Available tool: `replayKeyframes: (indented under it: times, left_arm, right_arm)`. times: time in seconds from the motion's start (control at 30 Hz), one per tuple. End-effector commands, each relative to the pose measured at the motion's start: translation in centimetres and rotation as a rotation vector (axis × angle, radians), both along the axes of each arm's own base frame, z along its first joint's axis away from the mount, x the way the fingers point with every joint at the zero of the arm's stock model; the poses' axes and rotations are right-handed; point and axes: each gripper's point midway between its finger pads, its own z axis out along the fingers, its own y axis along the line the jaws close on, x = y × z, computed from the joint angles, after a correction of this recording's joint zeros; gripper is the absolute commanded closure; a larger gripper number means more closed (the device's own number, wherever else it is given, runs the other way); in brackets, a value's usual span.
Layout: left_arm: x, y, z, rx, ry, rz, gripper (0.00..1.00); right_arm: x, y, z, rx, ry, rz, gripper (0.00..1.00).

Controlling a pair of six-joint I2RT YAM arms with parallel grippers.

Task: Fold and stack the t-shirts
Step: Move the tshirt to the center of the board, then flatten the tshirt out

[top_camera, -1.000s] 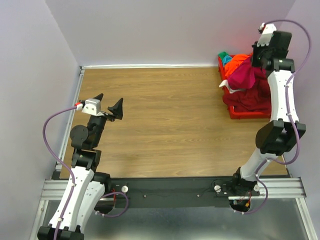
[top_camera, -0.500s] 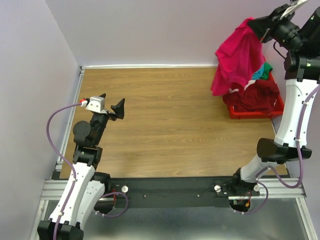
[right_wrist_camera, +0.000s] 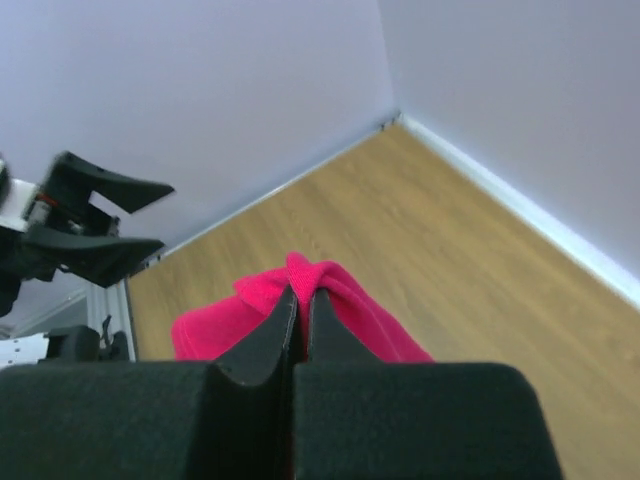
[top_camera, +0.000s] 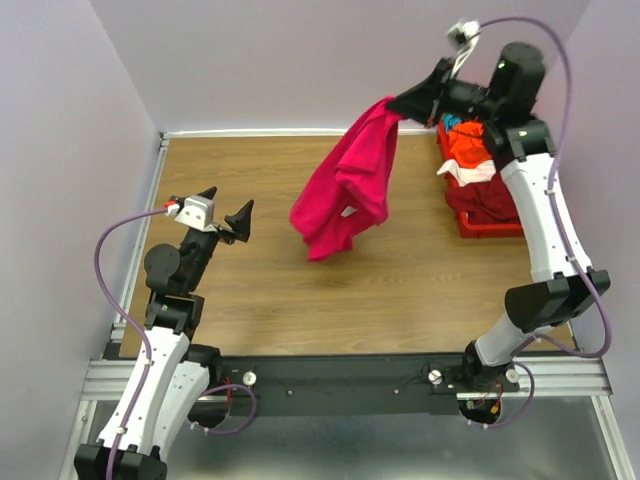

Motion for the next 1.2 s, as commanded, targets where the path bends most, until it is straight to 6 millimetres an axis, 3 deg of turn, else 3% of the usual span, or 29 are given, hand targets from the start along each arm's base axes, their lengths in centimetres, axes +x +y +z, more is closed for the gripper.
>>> replayKeyframes:
  times: [0.0,0.03,0.07,0.13,0.17,0.2,0.23,0.27,0.33,0.37,0.43,0.5,0.6,0.67,0.83,0.97,1.17]
  left_arm:
    - [-0.8,-1.0,0.8,0.032,-0.054,-0.057,0.11]
    - [-0.8,-1.0,0.8,0.034,-0.055,-0.059,0.11]
    - [-0.7,-1.1,0.7,0.036,-0.051,-0.064,0.11]
    - [-0.8,-1.6,0.5,0.045,-0.046,-0.092,0.11]
    - [-0.8,-1.9,0.2,0.050,-0.039,-0.107,0.11]
    - [-0.7,-2.0,0.0,0.053,-0.033,-0.116,0.11]
    - [-0.6,-2.4,-0.3,0.057,-0.020,-0.134,0.11]
    - [-0.5,-2.6,-0.6,0.058,-0.010,-0.143,0.11]
    - [0.2,-3.2,-1.7,0.059,0.035,-0.152,0.11]
    - [0.5,-3.3,-2.2,0.054,0.056,-0.151,0.11]
    - [1.1,-4.1,-2.9,0.057,0.103,-0.162,0.11]
    - [2.1,-4.8,-4.3,0.073,0.175,-0.175,0.11]
    - [2.6,-6.7,-6.2,0.107,0.250,-0.237,0.17]
    - [2.7,-7.9,-7.6,0.134,0.290,-0.277,0.23]
    - [3.3,-9.9,-10.3,0.235,0.359,-0.321,0.28]
    - [3.9,-11.8,-14.3,0.370,0.448,-0.345,0.28]
    - [5.0,-13.0,-16.3,0.533,0.439,-0.318,0.28]
  right_arm:
    - [2.7,1.0,-7.6,-0.069,0.089,-0.045,0.94]
    - [3.4,0.8,-9.3,-0.089,0.110,-0.066,0.93]
    - [5.0,-0.2,-11.5,-0.122,0.138,-0.160,0.86]
    - [6.5,-1.6,-16.0,-0.222,0.140,-0.236,0.68]
    - [6.4,-2.4,-20.9,-0.299,0.199,-0.245,0.42]
    - [6.9,-3.6,-23.3,-0.360,0.212,-0.300,0.31]
    - [6.5,-4.7,-27.5,-0.438,0.257,-0.311,0.20]
    - [6.1,-5.5,-29.3,-0.477,0.282,-0.326,0.11]
    - [5.2,-7.1,-31.9,-0.540,0.298,-0.328,0.08]
    - [3.8,-7.5,-34.1,-0.569,0.333,-0.305,0.07]
    - [1.9,-6.7,-35.1,-0.576,0.308,-0.198,0.07]
    - [-2.0,-4.8,-36.8,-0.523,0.348,-0.004,0.07]
    - [-5.6,-3.2,-38.3,-0.456,0.361,0.171,0.02]
    - [-6.3,-2.7,-38.8,-0.456,0.378,0.200,0.02]
    - [-6.4,-2.3,-39.8,-0.462,0.438,0.195,0.02]
    - [-6.1,-2.4,-39.9,-0.471,0.462,0.168,0.02]
    - [-4.9,-3.0,-40.0,-0.495,0.491,0.084,0.02]
